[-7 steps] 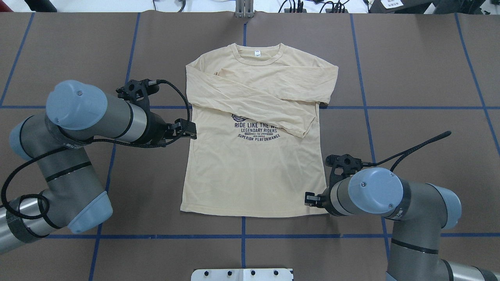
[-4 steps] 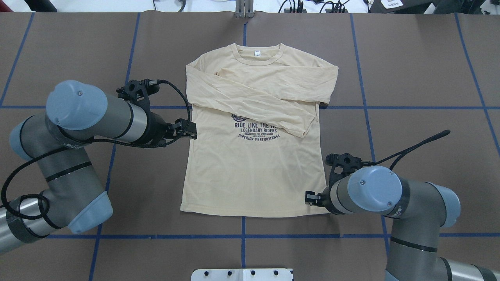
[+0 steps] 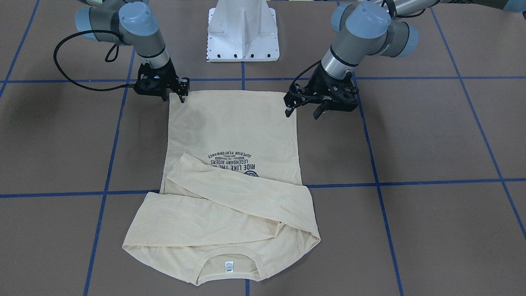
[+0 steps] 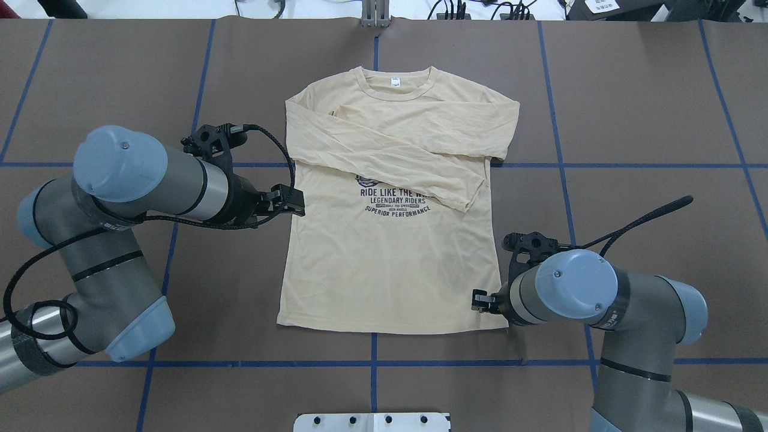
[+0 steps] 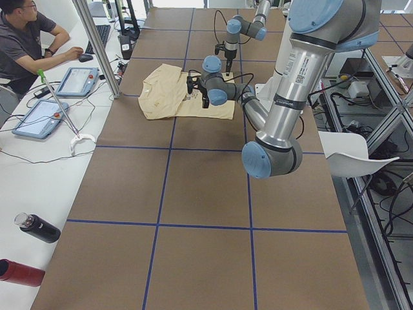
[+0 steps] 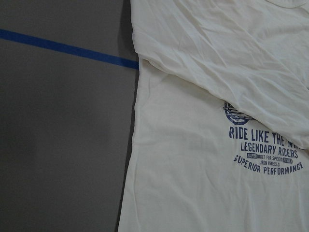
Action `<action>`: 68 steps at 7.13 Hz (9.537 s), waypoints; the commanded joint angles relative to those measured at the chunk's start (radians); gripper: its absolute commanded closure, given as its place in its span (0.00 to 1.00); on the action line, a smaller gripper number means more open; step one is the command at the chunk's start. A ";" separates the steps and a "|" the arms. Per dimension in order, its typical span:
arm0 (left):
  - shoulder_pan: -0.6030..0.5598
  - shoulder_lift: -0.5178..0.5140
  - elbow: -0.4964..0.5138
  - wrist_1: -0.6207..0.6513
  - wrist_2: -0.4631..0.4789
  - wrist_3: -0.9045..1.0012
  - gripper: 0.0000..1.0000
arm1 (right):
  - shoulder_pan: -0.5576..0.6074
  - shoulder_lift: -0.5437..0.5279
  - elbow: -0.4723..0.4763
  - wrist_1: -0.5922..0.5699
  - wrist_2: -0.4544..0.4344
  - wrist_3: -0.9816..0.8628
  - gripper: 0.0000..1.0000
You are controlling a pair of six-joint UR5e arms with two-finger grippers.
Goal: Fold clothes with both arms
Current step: 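Lower both grippers to the hem corners nearest the robot, then grasp the hem corners with both grippers, then lift the hem with both grippers and carry it toward the collar, then fold the hem over the shirt body with both grippers up to the collar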
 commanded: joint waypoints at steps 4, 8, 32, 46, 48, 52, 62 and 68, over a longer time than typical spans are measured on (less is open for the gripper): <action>0.008 0.001 0.001 0.000 0.002 -0.002 0.01 | 0.001 0.002 0.002 0.000 0.017 0.003 1.00; 0.016 0.005 0.001 0.002 0.002 -0.004 0.01 | 0.007 0.000 0.023 0.007 0.014 0.013 1.00; 0.292 0.001 -0.013 0.318 0.173 -0.114 0.72 | 0.029 0.000 0.047 0.013 0.046 0.009 1.00; 0.295 0.004 -0.195 0.304 0.126 -0.110 1.00 | 0.061 -0.018 0.117 0.013 0.164 0.012 1.00; 0.301 0.013 -0.223 0.305 0.126 -0.111 1.00 | 0.061 -0.061 0.169 0.006 0.215 0.015 1.00; 0.404 0.115 -0.319 0.307 0.127 -0.113 1.00 | -0.032 -0.107 0.223 0.006 0.310 0.099 1.00; 0.130 0.042 -0.271 0.296 0.107 0.036 1.00 | 0.233 0.052 0.084 0.017 0.347 0.086 1.00; 0.034 -0.036 -0.145 0.212 0.035 0.082 1.00 | 0.397 0.092 -0.001 0.017 0.364 0.003 1.00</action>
